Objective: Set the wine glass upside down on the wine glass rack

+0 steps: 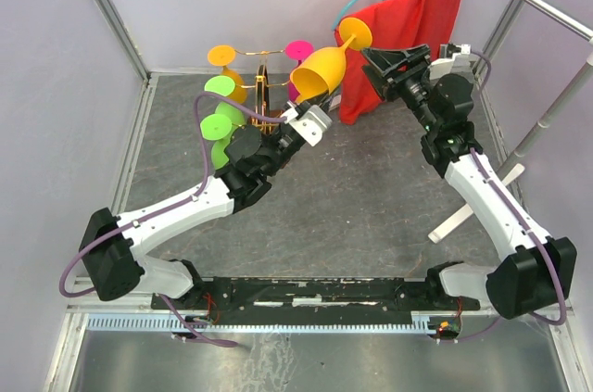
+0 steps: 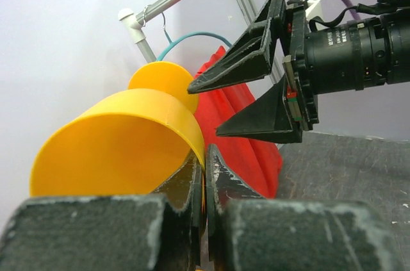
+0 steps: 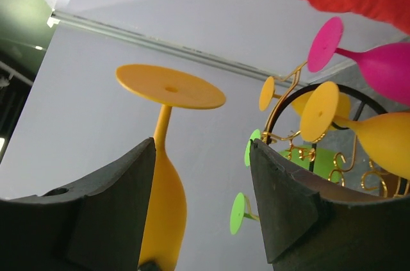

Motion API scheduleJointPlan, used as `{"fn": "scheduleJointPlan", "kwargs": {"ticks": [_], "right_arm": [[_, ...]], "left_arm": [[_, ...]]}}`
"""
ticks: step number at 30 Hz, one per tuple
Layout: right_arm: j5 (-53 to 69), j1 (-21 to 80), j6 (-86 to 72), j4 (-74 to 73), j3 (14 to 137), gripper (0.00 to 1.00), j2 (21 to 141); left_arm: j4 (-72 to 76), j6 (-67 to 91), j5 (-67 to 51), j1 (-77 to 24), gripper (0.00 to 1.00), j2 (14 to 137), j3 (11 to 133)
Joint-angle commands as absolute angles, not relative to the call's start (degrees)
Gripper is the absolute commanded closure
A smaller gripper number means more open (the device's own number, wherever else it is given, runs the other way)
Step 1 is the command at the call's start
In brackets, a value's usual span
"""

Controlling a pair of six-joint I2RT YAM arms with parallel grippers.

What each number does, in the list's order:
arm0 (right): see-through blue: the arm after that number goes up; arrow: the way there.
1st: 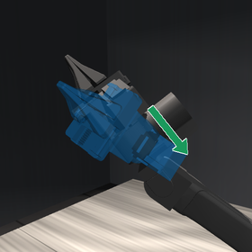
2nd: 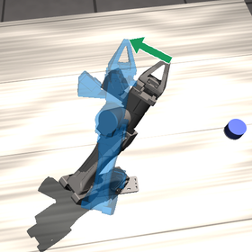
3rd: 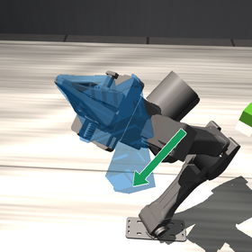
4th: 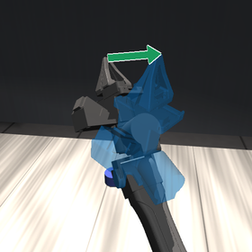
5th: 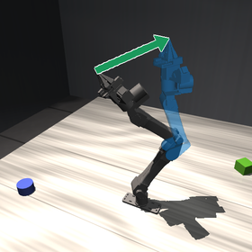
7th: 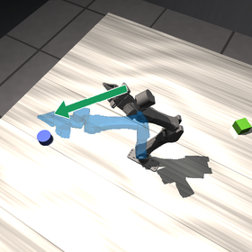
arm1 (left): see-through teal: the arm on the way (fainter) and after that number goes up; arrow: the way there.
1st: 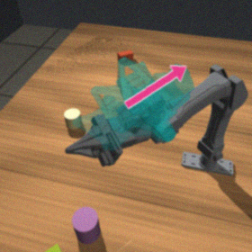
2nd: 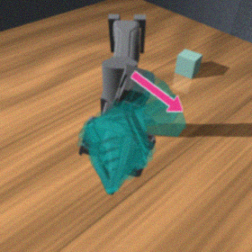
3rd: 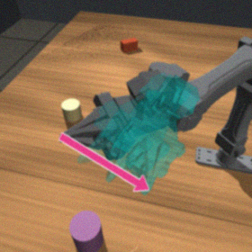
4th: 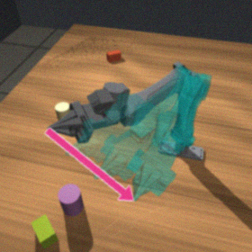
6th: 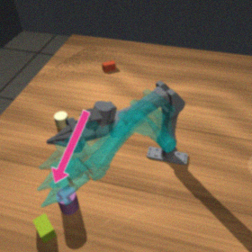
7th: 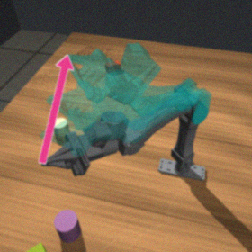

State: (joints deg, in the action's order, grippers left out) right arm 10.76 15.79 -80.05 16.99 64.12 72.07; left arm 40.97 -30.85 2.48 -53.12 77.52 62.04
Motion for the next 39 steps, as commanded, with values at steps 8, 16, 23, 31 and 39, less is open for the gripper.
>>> {"fn": "scheduleJointPlan", "kwargs": {"ticks": [8,16,23,31,39], "right_arm": [[14.38,19.15,-79.08,26.90,69.74,0.34,75.95],[14.59,21.18,-79.92,29.30,71.44,0.41,79.14],[14.68,22.29,-79.65,29.49,72.20,0.51,80.08],[14.29,22.61,-79.70,29.88,72.95,0.53,81.18],[14.04,22.59,-79.75,29.76,73.45,0.54,81.82]], "left_arm": [[46.16,-27.84,1.97,-53.33,0.97,78.17,62.78],[46.31,-27.86,1.68,-53.35,0.97,78.48,62.76],[47.12,-27.84,1.89,-53.34,0.97,78.56,62.66],[48.47,-26.76,0.15,-53.30,0.97,78.42,61.91],[48.34,-26.80,-0.36,-53.29,0.97,78.48,61.97]]}}
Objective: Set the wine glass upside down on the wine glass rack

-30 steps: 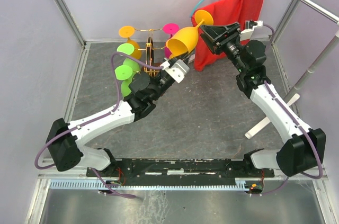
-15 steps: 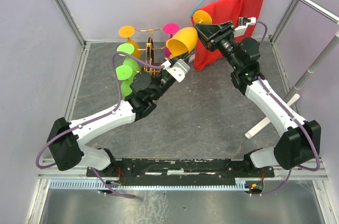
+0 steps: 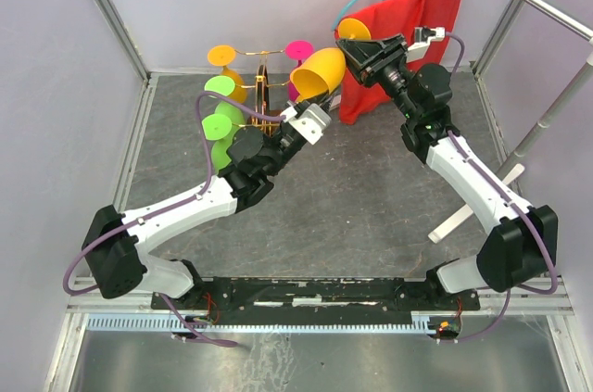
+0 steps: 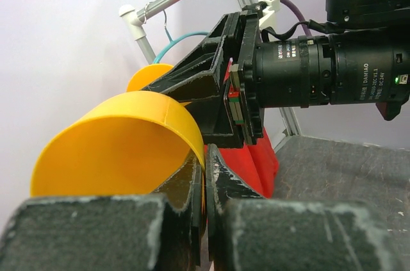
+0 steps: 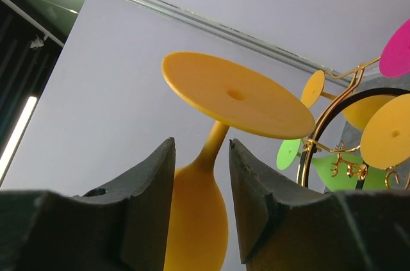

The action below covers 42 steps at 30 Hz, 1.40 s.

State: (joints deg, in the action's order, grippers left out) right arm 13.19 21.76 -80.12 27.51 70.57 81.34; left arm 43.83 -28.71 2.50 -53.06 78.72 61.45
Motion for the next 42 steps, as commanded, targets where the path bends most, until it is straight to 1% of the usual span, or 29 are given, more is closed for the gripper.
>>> {"fn": "scheduleJointPlan", "kwargs": {"ticks": [1,4,6,8,10,13,15,17,20,24,33,38,40,42], "right_arm": [[14.17,22.61,-79.72,29.87,73.53,0.56,81.89],[14.46,22.59,-79.64,30.01,73.64,0.64,82.01],[14.50,22.61,-79.55,30.06,73.60,0.72,82.05],[14.37,22.60,-79.13,29.87,73.48,0.82,81.97],[14.05,22.59,-78.54,29.25,73.31,0.90,81.78],[13.36,22.59,-77.20,28.81,73.21,0.99,81.88],[13.01,22.62,-76.14,28.80,73.72,0.99,82.06],[12.64,22.61,-74.70,28.74,74.36,0.99,82.43],[11.93,22.58,-71.48,27.96,75.75,0.99,82.70],[9.80,22.43,-64.19,24.65,77.86,0.99,82.31],[3.90,21.24,-43.28,11.70,80.14,0.99,77.01],[5.28,21.20,-32.32,3.11,79.08,0.99,74.25],[7.37,21.25,-29.21,1.17,77.34,0.99,73.16],[11.48,21.53,-23.53,1.16,73.49,0.99,71.14]], "left_arm": [[48.33,-26.81,-0.31,-53.34,0.96,78.60,62.04],[48.31,-26.93,-0.37,-53.31,0.95,79.01,62.13],[48.13,-27.03,-0.50,-53.36,0.93,79.21,62.14],[47.81,-27.07,-0.72,-53.35,0.89,79.25,62.15],[47.32,-27.11,-1.21,-53.35,0.80,79.11,62.06],[46.10,-27.85,-2.57,-53.35,0.63,78.45,61.59],[44.29,-28.33,-3.29,-53.32,0.51,77.81,61.29],[42.36,-28.28,-3.37,-53.31,0.44,77.15,60.91],[40.59,-28.21,-2.70,-53.34,0.36,76.00,59.62],[37.58,-27.92,-1.33,-53.35,0.29,73.90,58.01],[26.80,-24.10,8.48,-53.29,0.25,69.20,55.86],[18.43,-21.28,12.79,-52.40,0.22,69.58,61.77],[15.16,-17.89,11.84,-49.34,0.23,70.79,65.69],[12.87,-11.57,6.10,-42.61,0.23,72.08,70.14]]}}
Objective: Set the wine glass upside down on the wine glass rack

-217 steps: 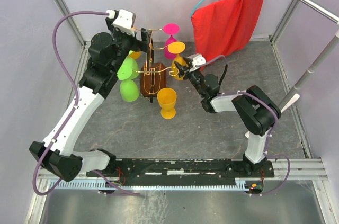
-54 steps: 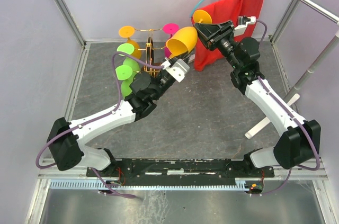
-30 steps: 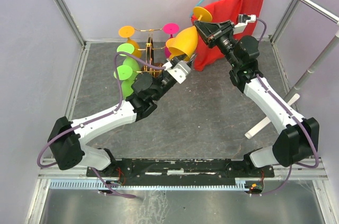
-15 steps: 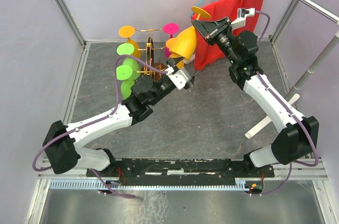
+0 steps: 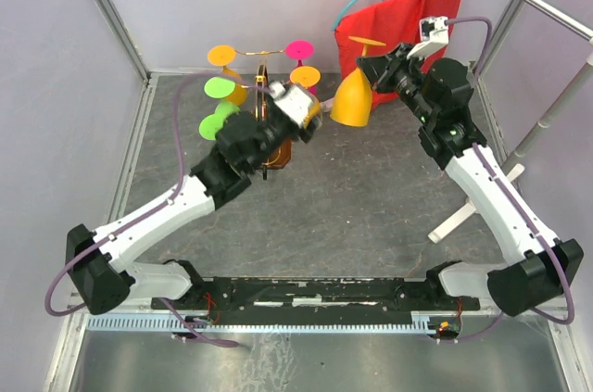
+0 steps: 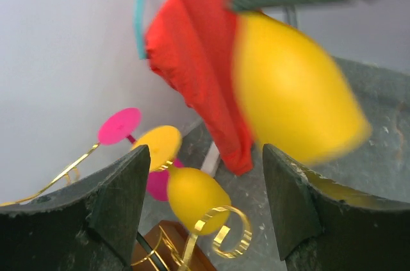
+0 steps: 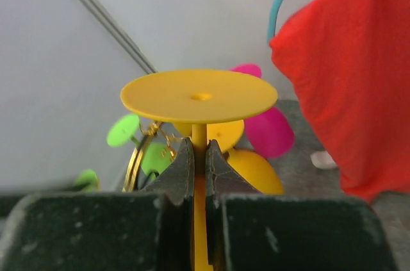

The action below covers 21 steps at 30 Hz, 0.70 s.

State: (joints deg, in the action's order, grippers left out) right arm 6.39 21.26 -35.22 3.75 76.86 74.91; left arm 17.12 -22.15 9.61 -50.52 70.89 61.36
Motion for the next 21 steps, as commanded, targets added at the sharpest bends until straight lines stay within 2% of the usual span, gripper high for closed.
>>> {"fn": "scheduleJointPlan", "kwargs": {"ticks": [1,7,11,21], "right_arm": [[11.98,21.82,-21.83,2.17,71.63,0.99,70.23],[11.10,24.78,-13.15,12.82,56.05,0.99,62.67],[11.83,26.62,-10.83,21.23,48.06,0.99,59.14],[14.44,32.15,-11.67,34.26,41.67,0.99,61.85]], "left_arm": [[12.31,-9.86,4.00,-40.23,0.23,72.62,71.61],[3.31,-7.28,0.29,-32.31,0.23,77.50,82.91],[1.96,-4.85,-2.30,-29.13,0.23,78.82,85.97],[-6.85,0.39,-6.12,-24.54,0.22,84.63,95.27]]}}
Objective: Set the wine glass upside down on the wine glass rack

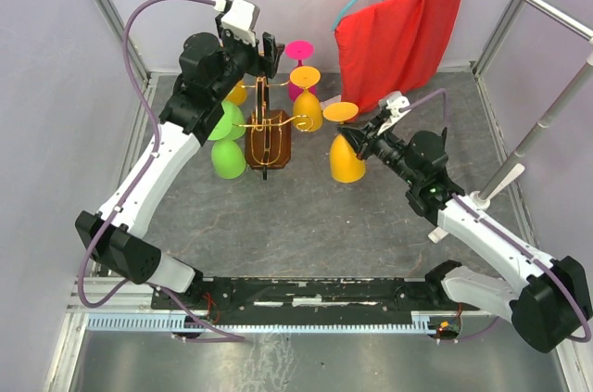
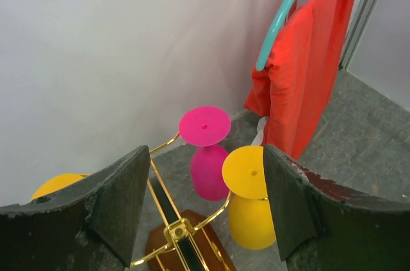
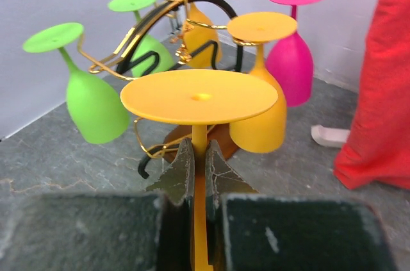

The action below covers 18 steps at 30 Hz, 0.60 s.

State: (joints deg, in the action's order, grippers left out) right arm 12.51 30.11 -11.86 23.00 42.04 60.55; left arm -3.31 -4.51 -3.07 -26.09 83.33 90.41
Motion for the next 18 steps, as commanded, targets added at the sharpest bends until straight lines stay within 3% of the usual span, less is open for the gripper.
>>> {"fn": "scheduleJointPlan", "kwargs": {"ticks": [1,18], "right_arm": [[14.35,32.79,-11.95,35.15,41.66,0.99,62.41],[9.46,41.37,-10.98,50.96,35.07,0.99,70.28]], "left_arm": [[-7.27,0.77,-6.46,-24.30,0.23,84.98,96.02],[-7.84,0.97,-4.84,-23.82,0.23,85.21,97.13]]}}
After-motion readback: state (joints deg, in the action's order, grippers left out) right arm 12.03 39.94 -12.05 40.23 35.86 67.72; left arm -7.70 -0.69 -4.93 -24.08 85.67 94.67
